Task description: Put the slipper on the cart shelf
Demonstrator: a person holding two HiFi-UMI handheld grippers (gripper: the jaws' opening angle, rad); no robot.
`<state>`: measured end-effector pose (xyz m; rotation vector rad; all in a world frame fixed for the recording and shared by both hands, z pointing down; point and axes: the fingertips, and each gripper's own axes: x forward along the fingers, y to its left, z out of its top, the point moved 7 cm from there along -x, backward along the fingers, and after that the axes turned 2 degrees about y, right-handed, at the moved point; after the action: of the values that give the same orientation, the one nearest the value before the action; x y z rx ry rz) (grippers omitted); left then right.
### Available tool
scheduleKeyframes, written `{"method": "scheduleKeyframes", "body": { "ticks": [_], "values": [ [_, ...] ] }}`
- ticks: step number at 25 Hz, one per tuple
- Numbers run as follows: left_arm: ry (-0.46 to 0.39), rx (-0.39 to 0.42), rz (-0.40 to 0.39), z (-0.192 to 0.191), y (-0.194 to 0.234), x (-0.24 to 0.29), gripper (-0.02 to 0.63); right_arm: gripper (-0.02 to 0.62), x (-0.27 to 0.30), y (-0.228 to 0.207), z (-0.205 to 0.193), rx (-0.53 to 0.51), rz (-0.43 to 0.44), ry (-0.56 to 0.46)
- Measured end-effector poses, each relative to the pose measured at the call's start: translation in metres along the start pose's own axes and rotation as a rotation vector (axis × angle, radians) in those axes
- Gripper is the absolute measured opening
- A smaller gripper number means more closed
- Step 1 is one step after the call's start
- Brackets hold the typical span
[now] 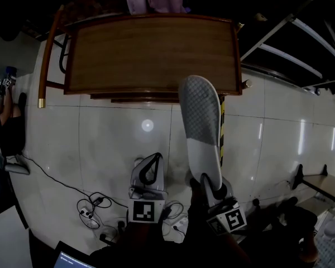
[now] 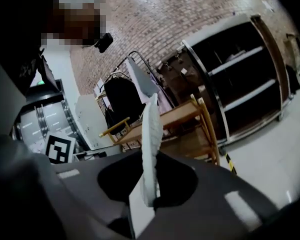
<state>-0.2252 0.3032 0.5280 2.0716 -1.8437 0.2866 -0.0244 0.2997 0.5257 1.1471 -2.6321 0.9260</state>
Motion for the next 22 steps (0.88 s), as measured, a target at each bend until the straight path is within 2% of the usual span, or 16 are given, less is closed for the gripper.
{"method": "scheduleKeyframes", "body": {
  "ticks": [5, 12, 17, 22],
  "values": [
    [-0.054, 0.069, -0.032, 0.043, -0.009, 0.008, 0.012, 0.063, 0.015, 0.005, 0.054, -0.160, -0.091, -0.122],
    [-0.143, -0.011, -0.056, 0.116, -0.024, 0.025, 0.012, 0.064, 0.013, 0.023, 0.133, -0.410, -0.223, -0.264],
    [-0.220, 0.039, -0.089, 0.168, -0.052, 0.036, 0.012, 0.064, -0.005, 0.017, 0.184, -0.443, -0.329, -0.359],
    [-0.277, 0.092, -0.151, 0.215, -0.096, 0.051, 0.012, 0.066, -0.037, -0.010, 0.228, -0.475, -0.408, -0.426]
  ]
}}
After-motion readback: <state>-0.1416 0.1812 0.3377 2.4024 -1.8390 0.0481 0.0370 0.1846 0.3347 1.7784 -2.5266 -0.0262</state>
